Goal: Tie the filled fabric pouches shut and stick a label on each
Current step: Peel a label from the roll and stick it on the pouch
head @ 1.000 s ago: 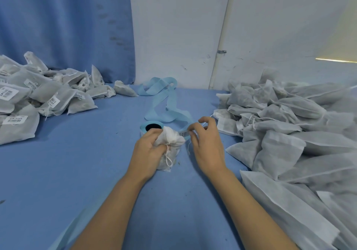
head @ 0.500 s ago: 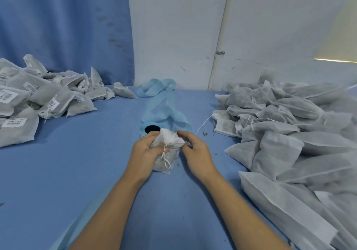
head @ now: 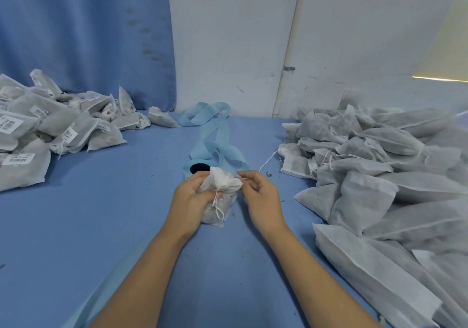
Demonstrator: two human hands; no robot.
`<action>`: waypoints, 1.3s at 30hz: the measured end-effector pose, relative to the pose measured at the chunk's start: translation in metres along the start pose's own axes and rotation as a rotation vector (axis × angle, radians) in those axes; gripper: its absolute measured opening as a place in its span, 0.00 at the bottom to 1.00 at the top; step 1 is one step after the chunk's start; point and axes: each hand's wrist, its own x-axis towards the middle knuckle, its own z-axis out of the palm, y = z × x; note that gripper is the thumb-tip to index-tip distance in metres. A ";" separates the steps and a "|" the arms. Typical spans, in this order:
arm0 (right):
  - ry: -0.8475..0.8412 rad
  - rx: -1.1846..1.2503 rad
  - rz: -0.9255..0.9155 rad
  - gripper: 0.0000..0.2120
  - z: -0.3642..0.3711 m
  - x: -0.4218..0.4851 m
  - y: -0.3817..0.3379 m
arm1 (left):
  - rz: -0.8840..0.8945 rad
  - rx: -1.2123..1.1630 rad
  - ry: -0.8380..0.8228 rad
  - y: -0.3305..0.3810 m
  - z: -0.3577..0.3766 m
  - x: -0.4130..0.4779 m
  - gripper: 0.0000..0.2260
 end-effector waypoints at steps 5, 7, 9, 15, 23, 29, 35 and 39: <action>0.123 -0.001 0.040 0.06 -0.005 0.001 0.001 | -0.008 0.007 0.020 -0.001 0.000 -0.001 0.13; 0.189 -0.052 0.026 0.06 -0.008 0.001 0.001 | -0.016 -0.003 0.040 -0.001 0.000 -0.001 0.12; 0.246 -0.065 0.030 0.05 -0.011 0.001 0.001 | -0.030 -0.008 0.066 -0.001 0.000 0.000 0.12; 0.293 -0.004 0.077 0.09 -0.019 -0.007 -0.003 | -0.038 0.036 0.134 -0.002 0.002 0.001 0.10; 0.255 0.325 0.123 0.08 -0.012 -0.012 -0.015 | -0.132 -0.127 0.297 0.004 0.019 0.004 0.08; 0.182 0.447 0.262 0.08 -0.014 -0.011 -0.021 | -0.229 -0.374 0.368 0.008 0.025 0.005 0.03; -0.014 0.329 0.072 0.11 -0.020 -0.009 -0.029 | -0.244 -0.357 0.320 0.011 0.021 0.008 0.03; -0.158 0.067 -0.067 0.13 -0.019 -0.012 -0.032 | -0.226 -0.310 0.291 0.012 0.020 0.007 0.02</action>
